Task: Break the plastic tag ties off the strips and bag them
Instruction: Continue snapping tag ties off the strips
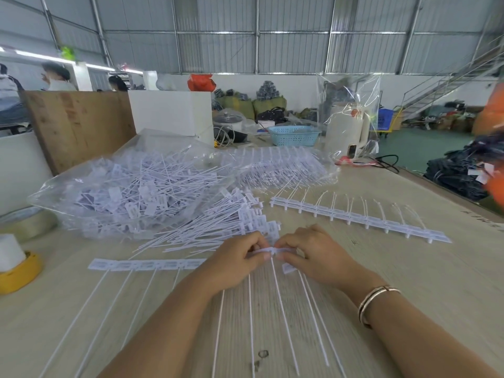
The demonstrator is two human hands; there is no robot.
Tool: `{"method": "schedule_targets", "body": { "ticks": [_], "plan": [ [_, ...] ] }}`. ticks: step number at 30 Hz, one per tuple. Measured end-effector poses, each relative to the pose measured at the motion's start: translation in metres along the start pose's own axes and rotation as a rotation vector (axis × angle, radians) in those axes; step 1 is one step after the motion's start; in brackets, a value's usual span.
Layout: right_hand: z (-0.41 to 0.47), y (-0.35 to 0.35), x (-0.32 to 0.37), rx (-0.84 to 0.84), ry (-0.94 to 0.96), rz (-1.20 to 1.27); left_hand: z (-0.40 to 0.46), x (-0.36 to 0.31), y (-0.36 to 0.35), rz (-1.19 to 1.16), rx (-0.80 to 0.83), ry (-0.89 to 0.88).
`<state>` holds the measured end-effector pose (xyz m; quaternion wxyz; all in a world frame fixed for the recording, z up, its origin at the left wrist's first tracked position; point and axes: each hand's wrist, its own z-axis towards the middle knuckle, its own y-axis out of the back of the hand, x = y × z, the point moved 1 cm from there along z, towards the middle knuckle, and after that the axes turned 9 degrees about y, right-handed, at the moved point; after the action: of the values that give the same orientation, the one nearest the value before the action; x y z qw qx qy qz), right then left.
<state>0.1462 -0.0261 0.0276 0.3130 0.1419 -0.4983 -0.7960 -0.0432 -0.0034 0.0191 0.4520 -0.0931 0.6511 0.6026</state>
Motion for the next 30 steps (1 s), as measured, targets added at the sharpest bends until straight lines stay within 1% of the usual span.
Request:
{"method": "schedule_targets", "body": {
  "ticks": [3,6,10,13,16,21,23,25,27,28,30],
  "plan": [
    [0.001,-0.002,-0.001,0.016,0.002,-0.002,-0.001,0.0,0.0,-0.015,0.005,-0.002],
    [0.0,-0.001,-0.003,0.015,0.005,0.072,-0.002,-0.001,-0.001,0.001,-0.007,-0.025],
    [-0.002,0.004,-0.007,-0.063,-0.052,0.188,-0.002,0.0,0.001,0.013,-0.024,0.0],
    [-0.004,0.009,-0.01,-0.105,-0.079,0.275,-0.001,0.003,0.003,-0.028,-0.066,0.018],
    [-0.005,0.009,-0.01,-0.064,-0.056,0.292,-0.002,0.003,0.002,-0.03,-0.099,0.03],
    [0.0,-0.003,-0.004,0.035,-0.004,0.217,-0.001,0.001,0.002,-0.026,-0.118,0.047],
    [0.001,-0.005,-0.006,0.047,0.0,0.167,-0.001,0.0,0.003,-0.021,-0.111,0.051],
    [0.001,-0.003,-0.005,-0.035,-0.01,0.153,-0.001,0.0,0.002,0.012,-0.086,0.06],
    [0.0,0.001,-0.002,-0.142,-0.012,0.24,-0.001,-0.003,0.001,0.033,-0.052,0.063],
    [0.0,0.002,0.001,-0.154,-0.006,0.294,-0.001,-0.004,0.001,0.031,-0.036,0.06],
    [0.0,0.0,0.009,-0.09,-0.002,0.378,-0.002,-0.007,0.0,0.032,-0.021,0.057]
  ]
}}
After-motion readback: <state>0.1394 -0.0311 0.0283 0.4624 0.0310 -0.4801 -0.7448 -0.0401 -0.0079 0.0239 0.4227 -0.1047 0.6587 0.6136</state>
